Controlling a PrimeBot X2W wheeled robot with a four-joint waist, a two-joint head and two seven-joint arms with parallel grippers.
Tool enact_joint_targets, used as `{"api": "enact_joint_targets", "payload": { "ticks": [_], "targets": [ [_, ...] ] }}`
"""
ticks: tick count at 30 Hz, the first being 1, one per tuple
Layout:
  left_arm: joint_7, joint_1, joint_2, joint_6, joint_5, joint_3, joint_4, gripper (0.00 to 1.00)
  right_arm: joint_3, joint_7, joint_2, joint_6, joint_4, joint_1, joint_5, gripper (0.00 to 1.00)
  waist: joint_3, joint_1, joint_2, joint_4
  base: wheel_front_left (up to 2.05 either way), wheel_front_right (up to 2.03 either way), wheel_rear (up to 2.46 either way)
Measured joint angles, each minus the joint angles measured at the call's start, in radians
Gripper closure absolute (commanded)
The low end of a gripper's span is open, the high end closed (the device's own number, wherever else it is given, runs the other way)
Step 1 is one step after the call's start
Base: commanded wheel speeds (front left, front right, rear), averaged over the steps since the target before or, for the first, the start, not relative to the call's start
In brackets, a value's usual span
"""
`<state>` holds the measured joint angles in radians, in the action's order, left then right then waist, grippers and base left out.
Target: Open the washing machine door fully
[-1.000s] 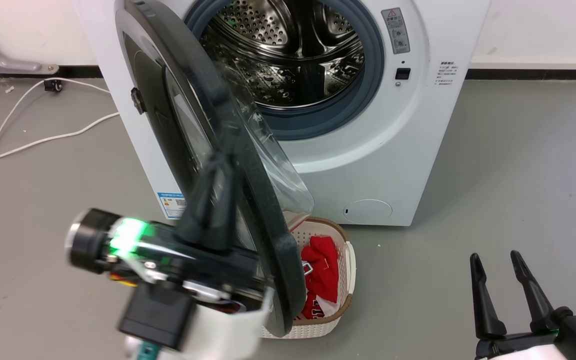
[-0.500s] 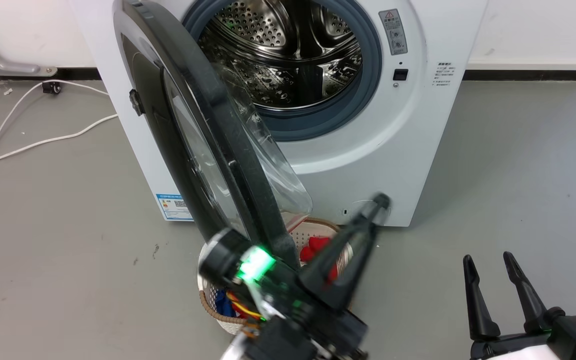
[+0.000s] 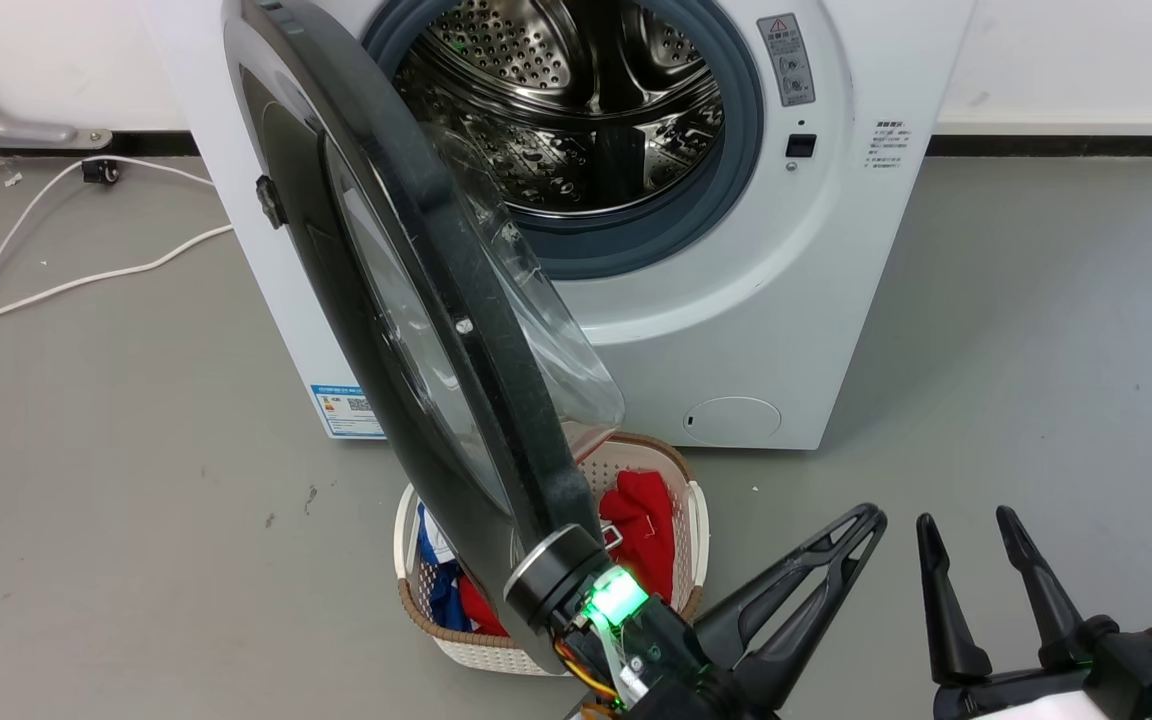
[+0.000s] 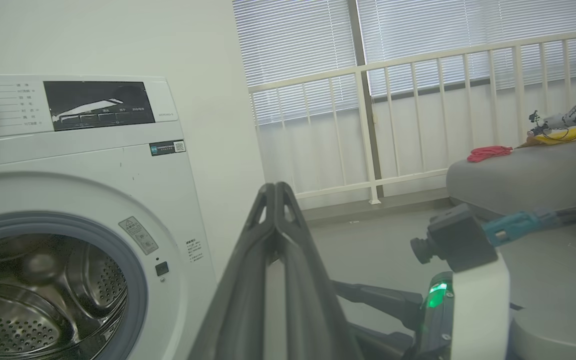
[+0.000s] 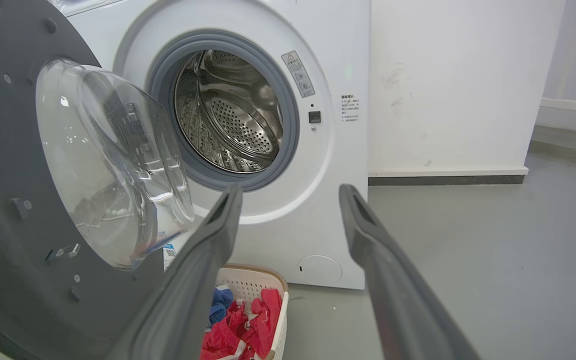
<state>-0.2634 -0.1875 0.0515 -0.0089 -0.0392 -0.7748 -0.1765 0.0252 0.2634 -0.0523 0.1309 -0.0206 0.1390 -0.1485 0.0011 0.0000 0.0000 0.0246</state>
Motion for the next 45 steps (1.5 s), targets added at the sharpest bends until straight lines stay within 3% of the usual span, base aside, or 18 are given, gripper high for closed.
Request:
{"api": "enact_joint_targets", "payload": {
  "ticks": [15,31,45],
  "targets": [
    [0.000,0.070,0.007,0.001,-0.026,0.021,0.165,1.00,0.007,0.000,0.000,0.000,0.022,-0.008,0.007,0.00,0.009,0.0000,0.0000,-0.004,0.00,0.00,0.00],
    [0.000,0.064,0.021,0.018,-0.054,0.219,0.308,1.00,0.011,0.000,0.000,0.000,0.043,-0.021,0.010,0.00,0.025,0.0000,0.0000,-0.007,0.00,0.00,0.00],
    [-0.004,0.099,0.006,0.005,-0.035,0.296,0.300,1.00,0.013,0.000,0.000,0.000,0.053,-0.028,0.008,0.00,0.034,-0.0001,0.0000,0.016,0.00,0.00,0.00]
  ]
}}
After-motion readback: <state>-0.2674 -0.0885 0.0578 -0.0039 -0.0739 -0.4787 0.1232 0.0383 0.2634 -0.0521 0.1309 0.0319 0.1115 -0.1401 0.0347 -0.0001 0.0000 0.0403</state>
